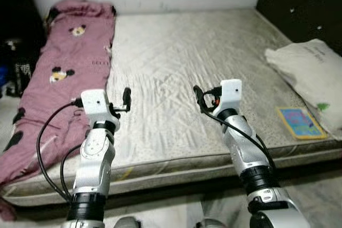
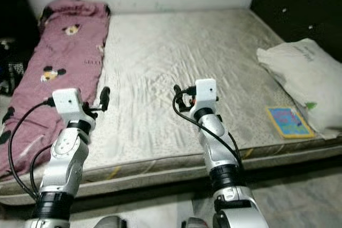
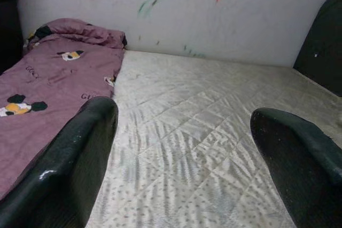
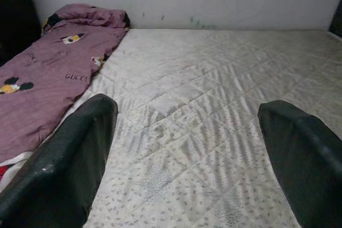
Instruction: Clean up the room
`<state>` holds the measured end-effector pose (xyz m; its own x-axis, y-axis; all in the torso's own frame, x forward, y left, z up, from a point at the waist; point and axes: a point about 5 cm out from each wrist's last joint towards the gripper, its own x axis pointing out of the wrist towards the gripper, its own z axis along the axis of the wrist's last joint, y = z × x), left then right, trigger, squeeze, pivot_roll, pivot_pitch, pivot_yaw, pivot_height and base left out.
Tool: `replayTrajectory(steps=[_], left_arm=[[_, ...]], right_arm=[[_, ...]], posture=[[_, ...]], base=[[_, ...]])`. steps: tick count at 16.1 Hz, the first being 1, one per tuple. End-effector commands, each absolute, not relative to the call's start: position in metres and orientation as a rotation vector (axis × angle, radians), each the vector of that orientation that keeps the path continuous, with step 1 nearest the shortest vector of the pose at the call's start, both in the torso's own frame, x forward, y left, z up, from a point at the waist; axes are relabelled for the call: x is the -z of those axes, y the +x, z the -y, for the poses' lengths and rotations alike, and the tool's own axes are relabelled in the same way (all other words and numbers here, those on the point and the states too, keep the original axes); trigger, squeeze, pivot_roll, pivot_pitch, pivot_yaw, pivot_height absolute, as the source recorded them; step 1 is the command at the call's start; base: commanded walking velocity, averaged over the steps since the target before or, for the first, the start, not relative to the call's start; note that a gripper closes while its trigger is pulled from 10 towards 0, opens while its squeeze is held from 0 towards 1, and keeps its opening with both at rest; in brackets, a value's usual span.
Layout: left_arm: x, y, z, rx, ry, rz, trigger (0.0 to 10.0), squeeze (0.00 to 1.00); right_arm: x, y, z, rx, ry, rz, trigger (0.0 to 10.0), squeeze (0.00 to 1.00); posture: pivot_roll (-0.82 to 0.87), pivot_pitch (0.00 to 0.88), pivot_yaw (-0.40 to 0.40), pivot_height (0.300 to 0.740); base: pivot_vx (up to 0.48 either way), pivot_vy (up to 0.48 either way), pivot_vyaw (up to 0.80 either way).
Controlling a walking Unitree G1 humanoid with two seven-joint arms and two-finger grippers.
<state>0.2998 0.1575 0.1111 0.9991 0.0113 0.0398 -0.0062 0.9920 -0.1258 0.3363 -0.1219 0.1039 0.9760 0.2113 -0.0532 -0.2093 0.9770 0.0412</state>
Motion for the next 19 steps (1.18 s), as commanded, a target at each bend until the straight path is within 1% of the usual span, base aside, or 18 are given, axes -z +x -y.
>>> replayTrajectory(steps=[1,9,19], left_arm=[[-0.1126,0.3007,-0.1649,-0.022,-0.108,0.043,10.0,0.0],[-0.1176,0.3048,-0.1632,-0.03,-0.104,0.067,10.0,0.0],[-0.1185,0.306,-0.1619,-0.031,-0.115,0.075,10.0,0.0]], right_arm=[[-0.1081,0.3384,0.1135,-0.243,0.034,-0.047,10.0,0.0],[-0.1087,0.3423,0.1112,-0.263,0.007,-0.05,10.0,0.0],[-0.11,0.3445,0.1112,-0.264,-0.009,-0.04,10.0,0.0]], posture=[[-0.09,0.0,-0.005,0.74],[-0.09,0.0,-0.021,0.74],[-0.1,0.0,-0.015,0.74]], base=[[0.0,0.48,0.0],[0.0,0.48,0.0],[0.0,0.48,0.0]])
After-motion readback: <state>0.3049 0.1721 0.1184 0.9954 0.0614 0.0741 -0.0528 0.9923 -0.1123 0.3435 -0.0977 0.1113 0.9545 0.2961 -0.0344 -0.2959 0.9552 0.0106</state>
